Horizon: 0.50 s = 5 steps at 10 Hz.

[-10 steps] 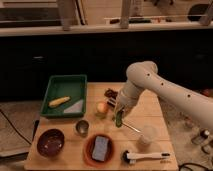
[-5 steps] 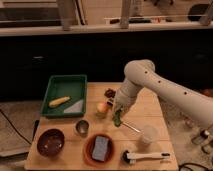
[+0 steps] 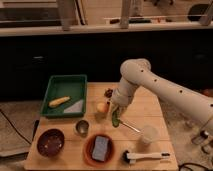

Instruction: Place pepper in metal cup

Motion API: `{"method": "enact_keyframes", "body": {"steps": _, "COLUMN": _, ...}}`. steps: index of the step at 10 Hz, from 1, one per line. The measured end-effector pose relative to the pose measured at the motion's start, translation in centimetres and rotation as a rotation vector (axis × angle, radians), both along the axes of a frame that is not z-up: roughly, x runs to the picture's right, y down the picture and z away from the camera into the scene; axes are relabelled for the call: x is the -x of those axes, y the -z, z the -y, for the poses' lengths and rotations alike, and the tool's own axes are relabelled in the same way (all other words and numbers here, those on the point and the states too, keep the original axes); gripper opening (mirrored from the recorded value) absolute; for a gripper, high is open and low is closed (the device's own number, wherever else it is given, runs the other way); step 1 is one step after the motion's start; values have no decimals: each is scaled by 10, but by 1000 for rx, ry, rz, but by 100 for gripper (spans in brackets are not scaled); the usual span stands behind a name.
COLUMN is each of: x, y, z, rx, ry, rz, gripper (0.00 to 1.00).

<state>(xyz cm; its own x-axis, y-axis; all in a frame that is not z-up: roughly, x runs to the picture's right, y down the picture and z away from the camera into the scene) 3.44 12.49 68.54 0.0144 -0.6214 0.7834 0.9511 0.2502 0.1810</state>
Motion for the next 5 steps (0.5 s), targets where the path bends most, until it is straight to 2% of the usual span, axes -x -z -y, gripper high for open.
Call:
{"method": "enact_keyframes", "body": {"steps": 2, "x": 20, "y": 13, "z": -4, "rx": -14, "ry": 38, "rz": 46, "gripper": 1}}
{"method": "enact_keyframes", "body": {"steps": 5, "x": 49, "y": 29, "z": -15, "rx": -13, "ry": 101, "rz": 113, "gripper": 1}}
